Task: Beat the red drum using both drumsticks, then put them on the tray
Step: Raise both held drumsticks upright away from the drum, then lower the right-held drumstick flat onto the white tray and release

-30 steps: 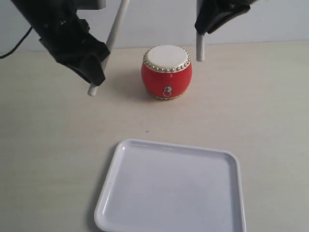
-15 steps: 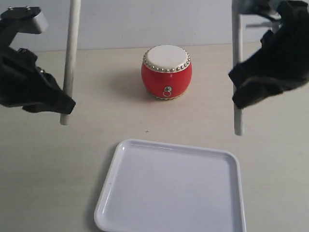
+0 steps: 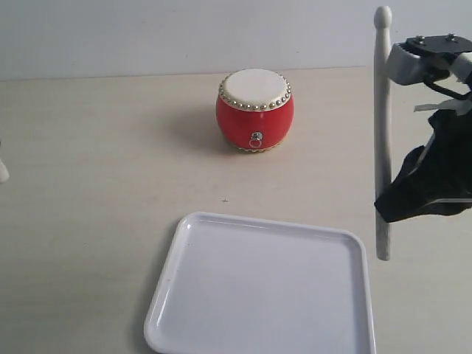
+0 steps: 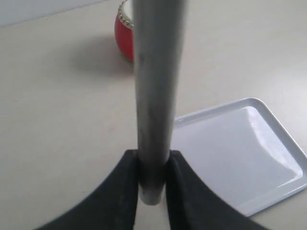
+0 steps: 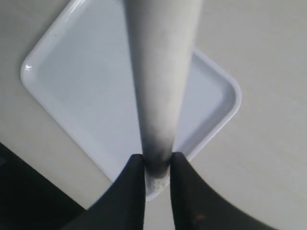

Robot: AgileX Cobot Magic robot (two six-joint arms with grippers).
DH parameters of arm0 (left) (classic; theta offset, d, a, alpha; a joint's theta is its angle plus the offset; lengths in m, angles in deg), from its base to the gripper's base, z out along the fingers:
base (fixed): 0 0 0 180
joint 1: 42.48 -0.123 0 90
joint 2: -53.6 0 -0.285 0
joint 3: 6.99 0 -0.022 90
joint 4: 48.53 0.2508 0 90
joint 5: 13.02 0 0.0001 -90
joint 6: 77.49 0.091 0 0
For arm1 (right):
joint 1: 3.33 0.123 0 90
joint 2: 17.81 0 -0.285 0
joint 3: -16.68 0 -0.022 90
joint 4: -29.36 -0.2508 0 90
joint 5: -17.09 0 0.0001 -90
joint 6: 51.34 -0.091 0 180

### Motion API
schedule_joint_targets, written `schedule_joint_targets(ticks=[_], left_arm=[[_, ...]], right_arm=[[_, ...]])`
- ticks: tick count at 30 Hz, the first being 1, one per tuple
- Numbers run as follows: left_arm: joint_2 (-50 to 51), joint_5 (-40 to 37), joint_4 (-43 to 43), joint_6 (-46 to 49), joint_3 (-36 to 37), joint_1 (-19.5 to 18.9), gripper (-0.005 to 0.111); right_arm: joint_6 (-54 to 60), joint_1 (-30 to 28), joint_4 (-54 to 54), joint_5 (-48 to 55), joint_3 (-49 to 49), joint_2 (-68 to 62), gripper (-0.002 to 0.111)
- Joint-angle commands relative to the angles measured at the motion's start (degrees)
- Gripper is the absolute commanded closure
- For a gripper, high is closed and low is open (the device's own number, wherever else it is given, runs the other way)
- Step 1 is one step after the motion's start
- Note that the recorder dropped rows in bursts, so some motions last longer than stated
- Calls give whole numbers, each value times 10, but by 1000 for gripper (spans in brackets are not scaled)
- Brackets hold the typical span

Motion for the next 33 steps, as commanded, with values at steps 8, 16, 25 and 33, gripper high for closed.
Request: schedule_joint_targets(ticks=[8,16,25,33], left_arm=[[-5,-36,2,-22,5,-1,107],[-14,-56,5,-22,5,-1,107],[-19,-67,6,-22,5,-1,107],[-19,-66,18,-22,5,-1,107]], right_arm=[[-62,164,205,96,109,-126,108],[-121,267,290,106,214,-269,108],[-115,299,374,106,234,-366,108],[-91,299,391,106,234,-394,108]])
